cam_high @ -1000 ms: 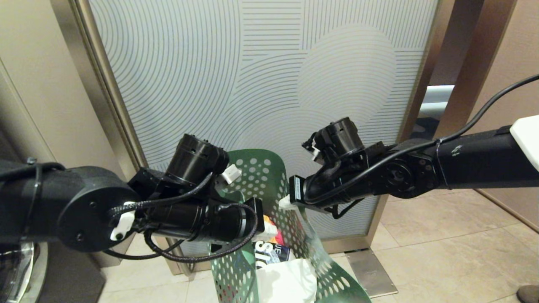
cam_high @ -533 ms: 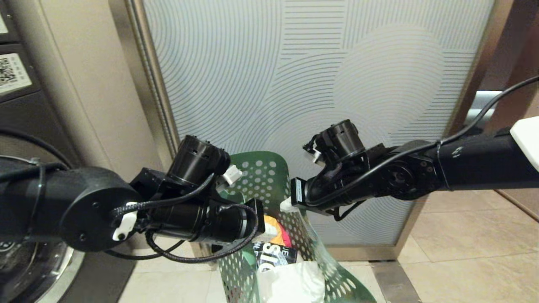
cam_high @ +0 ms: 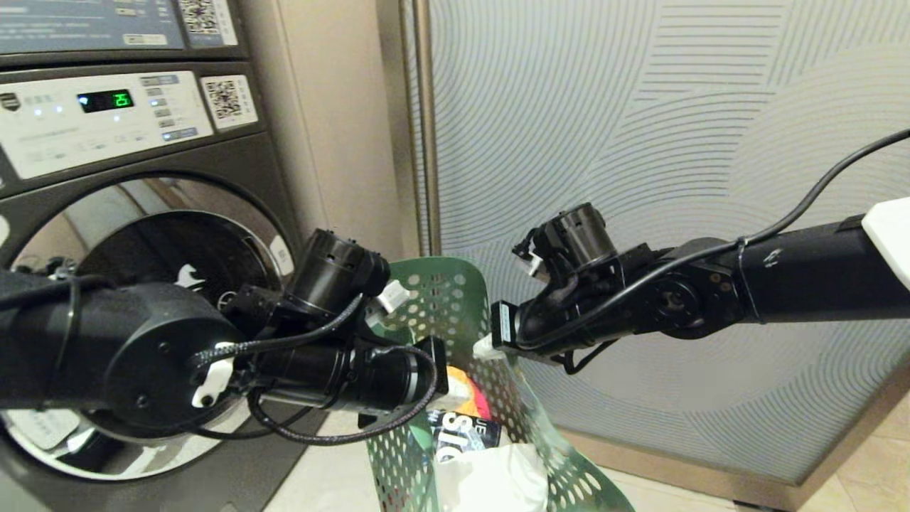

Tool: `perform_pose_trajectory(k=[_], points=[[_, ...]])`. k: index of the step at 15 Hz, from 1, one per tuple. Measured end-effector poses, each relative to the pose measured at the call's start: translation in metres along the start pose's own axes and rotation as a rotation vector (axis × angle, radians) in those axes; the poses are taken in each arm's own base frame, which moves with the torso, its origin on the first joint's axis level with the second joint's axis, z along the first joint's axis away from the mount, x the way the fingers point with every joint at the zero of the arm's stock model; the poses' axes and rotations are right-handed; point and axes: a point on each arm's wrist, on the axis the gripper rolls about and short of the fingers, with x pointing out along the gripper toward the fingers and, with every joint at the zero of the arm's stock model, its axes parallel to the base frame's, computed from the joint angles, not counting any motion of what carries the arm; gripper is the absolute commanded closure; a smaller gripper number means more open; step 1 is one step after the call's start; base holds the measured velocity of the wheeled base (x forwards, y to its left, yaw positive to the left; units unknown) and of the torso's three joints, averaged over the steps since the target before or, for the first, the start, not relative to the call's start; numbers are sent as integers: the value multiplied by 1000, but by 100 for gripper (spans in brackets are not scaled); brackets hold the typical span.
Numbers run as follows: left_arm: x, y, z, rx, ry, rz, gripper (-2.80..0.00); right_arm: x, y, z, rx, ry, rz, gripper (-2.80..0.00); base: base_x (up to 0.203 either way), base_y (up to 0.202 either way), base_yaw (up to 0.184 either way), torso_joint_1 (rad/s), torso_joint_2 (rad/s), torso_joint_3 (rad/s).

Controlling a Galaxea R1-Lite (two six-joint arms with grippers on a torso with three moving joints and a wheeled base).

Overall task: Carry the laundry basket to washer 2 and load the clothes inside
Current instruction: Pick up the clothes basket and put it beside the washing machine

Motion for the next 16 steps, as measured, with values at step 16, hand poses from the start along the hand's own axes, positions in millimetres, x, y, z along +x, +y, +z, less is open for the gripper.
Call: perform_pose_trajectory(k=[16], points=[[2, -2, -3, -13, 10, -2, 0, 3, -3, -3, 6, 14, -7, 0, 1, -9, 173, 2, 2, 2]])
